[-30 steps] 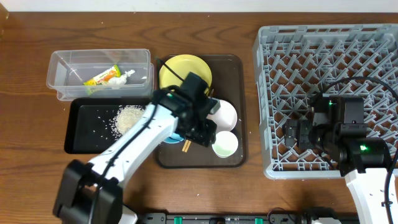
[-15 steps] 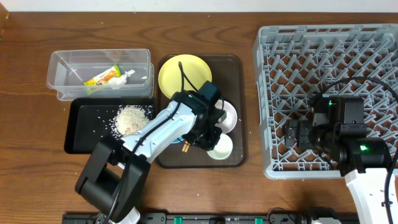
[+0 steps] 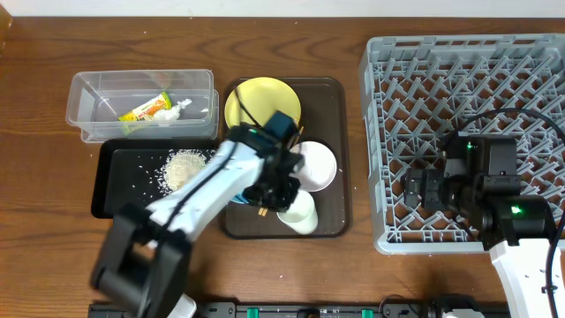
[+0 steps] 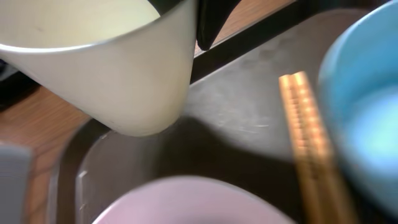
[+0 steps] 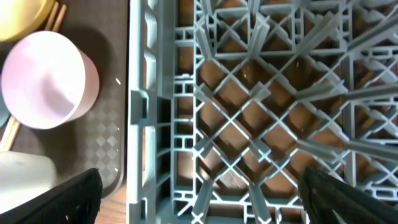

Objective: Sort waste into correct bins and load items into the dishwasher rack
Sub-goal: 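Lift the cream cup and hand it to the right gripper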

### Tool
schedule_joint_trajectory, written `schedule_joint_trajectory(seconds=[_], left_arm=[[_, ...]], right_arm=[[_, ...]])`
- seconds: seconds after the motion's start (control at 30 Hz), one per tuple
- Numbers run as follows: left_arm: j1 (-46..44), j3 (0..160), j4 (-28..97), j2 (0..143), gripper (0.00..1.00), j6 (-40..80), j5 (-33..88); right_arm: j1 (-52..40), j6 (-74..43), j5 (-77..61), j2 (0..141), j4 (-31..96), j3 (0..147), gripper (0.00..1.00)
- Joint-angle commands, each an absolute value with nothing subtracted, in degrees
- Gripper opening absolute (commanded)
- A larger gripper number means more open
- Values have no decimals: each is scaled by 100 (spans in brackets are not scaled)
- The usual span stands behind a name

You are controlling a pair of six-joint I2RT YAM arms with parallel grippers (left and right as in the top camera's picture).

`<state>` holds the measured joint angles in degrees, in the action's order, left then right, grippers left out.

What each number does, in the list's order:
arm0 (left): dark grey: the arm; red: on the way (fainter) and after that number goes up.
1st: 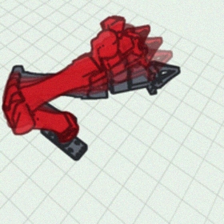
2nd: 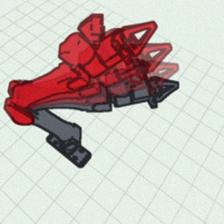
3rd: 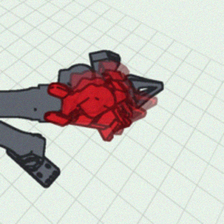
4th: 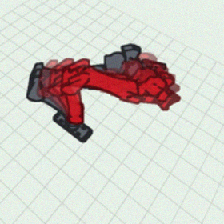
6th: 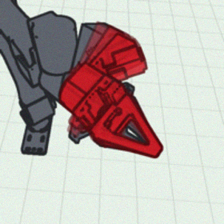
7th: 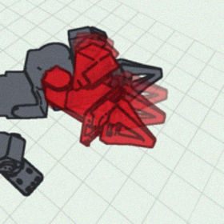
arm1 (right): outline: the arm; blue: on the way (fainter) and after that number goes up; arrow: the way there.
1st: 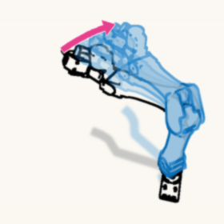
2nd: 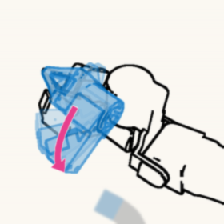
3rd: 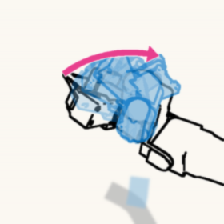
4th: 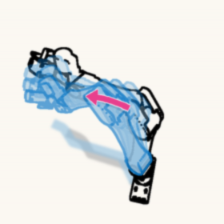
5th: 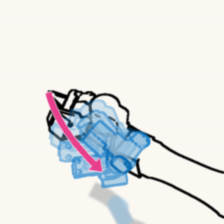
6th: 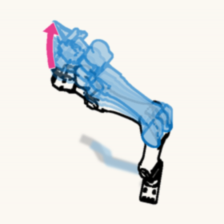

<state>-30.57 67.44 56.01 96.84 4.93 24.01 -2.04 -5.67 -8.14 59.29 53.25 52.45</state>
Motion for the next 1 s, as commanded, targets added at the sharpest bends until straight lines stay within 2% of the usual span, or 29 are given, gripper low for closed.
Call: schedule_joint_trajectory(seconds=[0.0,0.1,0.27,0.57,0.73,0.97], left_arm=[[-2565,6866,5533,9019,6,504,2578],[-2023,6866,5225,8764,6,504,3291],[-1194,6853,4515,8888,6,517,5087],[-854,6853,3691,9867,6,528,7699],[-854,6853,3485,10309,6,528,8425],[-854,6853,3450,10383,6,523,8650]], right_arm=[[-178,-576,-847,5918,5199,5356,99],[-180,-574,-1052,5922,5061,5356,99],[-189,-541,-2147,6077,4814,5349,99],[-480,274,-5129,7100,4158,5345,99],[-735,781,-6141,7712,3824,5345,98],[-982,775,-6501,8390,2884,5345,85]])
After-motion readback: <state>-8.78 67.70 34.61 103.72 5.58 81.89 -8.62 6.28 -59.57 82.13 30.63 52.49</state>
